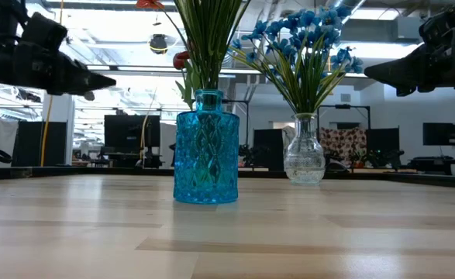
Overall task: Sort flowers into vase by color
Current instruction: Return to Home Position
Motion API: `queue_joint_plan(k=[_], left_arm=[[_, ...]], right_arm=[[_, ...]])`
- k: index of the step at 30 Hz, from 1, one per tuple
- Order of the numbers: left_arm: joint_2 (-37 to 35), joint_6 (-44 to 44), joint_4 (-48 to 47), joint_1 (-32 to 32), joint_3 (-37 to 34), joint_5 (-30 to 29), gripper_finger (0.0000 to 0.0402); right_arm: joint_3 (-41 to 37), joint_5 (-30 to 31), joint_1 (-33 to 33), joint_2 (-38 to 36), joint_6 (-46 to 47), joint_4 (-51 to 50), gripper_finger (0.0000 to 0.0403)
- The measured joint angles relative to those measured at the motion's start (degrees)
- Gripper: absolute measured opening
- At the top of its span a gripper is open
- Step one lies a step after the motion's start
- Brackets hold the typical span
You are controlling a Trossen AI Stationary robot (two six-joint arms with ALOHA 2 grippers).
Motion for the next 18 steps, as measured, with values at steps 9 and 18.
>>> queue_joint_plan(k=[9, 18], left_arm=[[-4.9, 0.0, 0.8, 0.0, 0.1, 0.0, 0.0059], [-4.8, 0.0, 0.0, 0.0, 0.1, -0.1, 0.0059]], right_arm=[[0.0, 0.1, 0.0, 0.0, 0.0, 0.0, 0.0046], [0.0, 0.0, 0.0, 0.0, 0.0, 0.0, 0.0046]])
